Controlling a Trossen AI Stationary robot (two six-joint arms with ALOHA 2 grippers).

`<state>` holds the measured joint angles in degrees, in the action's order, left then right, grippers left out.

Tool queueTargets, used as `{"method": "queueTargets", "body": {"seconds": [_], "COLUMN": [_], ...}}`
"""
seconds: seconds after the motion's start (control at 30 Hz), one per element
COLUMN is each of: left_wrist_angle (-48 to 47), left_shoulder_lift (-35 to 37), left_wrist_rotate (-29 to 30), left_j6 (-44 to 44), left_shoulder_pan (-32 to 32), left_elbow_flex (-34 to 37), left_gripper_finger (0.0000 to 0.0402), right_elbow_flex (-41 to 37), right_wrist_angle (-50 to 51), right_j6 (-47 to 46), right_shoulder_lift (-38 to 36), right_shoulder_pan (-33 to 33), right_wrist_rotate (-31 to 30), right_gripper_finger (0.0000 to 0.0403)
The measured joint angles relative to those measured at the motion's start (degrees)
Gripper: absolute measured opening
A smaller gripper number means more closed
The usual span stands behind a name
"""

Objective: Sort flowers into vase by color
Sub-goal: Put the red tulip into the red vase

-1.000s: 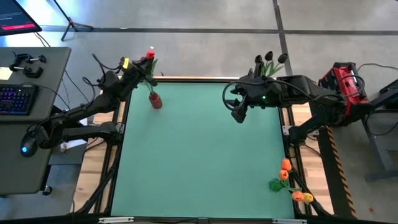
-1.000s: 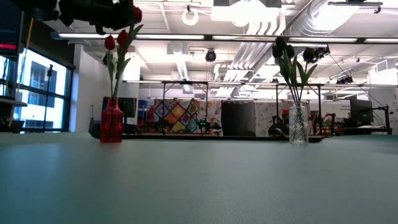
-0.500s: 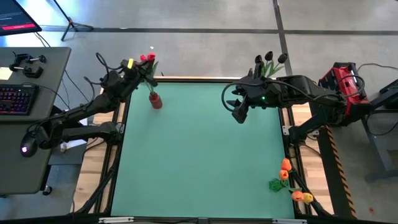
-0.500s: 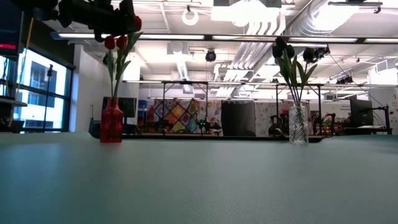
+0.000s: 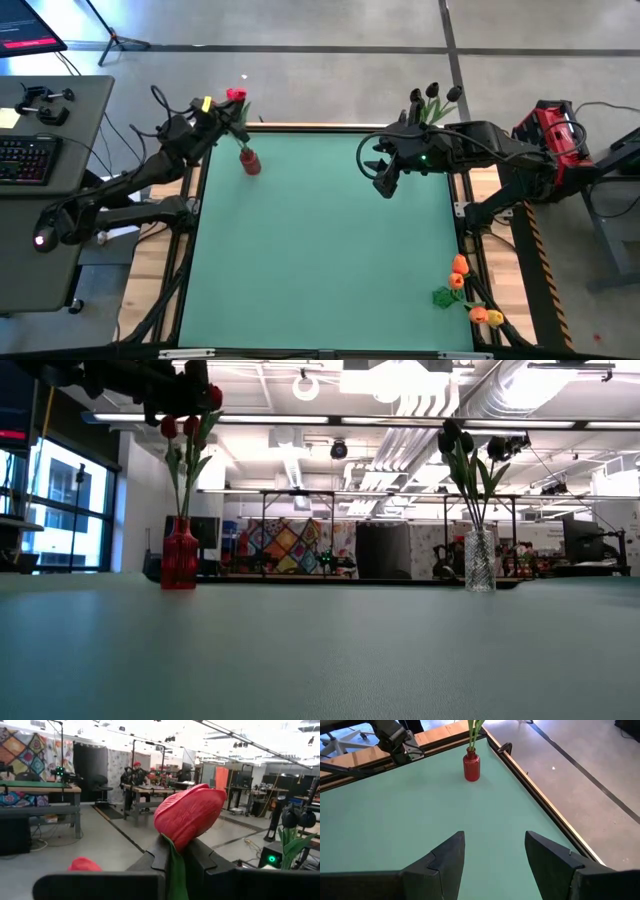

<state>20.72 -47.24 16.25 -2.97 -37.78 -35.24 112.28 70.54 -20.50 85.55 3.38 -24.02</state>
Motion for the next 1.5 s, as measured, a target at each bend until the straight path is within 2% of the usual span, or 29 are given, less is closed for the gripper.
{"method": "queueTargets", "body": {"seconds": [0.13,0.4,0.53,0.77,1.07,1.3,1.5], "left_wrist_angle": [-3.8,-13.5,-15.9,-14.0,-21.9,-22.5,-29.1], "left_shoulder_lift": [1.5,5.2,7.9,12.9,14.1,14.4,13.6], "left_wrist_rotate": [0.0,-0.3,-1.7,-4.5,-5.9,-6.5,-8.0], "left_j6": [-2.0,-6.1,-5.9,0.3,-1.1,-0.5,1.1], "left_shoulder_pan": [0.0,0.0,0.0,0.0,0.0,0.0,0.0], "left_elbow_flex": [0.0,0.0,0.0,0.0,0.0,-0.8,-5.5], "left_gripper_finger": [0.0030,0.0106,0.0131,0.0141,0.0141,0.0142,0.0177], "right_elbow_flex": [0.0,0.0,0.0,0.0,0.0,0.0,0.0], "right_wrist_angle": [0.0,0.0,-0.1,-2.1,-4.0,-5.3,-5.4], "right_j6": [0.0,0.0,-0.1,0.0,1.1,1.5,0.1], "right_shoulder_lift": [0.0,0.0,0.0,0.0,0.0,0.0,0.0], "right_shoulder_pan": [0.0,0.0,0.0,0.0,-0.1,-0.3,-0.9], "right_wrist_rotate": [-0.2,-0.2,-0.3,-0.3,-0.4,-0.3,-0.4], "right_gripper_finger": [0.0197,0.0197,0.0197,0.0197,0.0197,0.0197,0.0197]}}
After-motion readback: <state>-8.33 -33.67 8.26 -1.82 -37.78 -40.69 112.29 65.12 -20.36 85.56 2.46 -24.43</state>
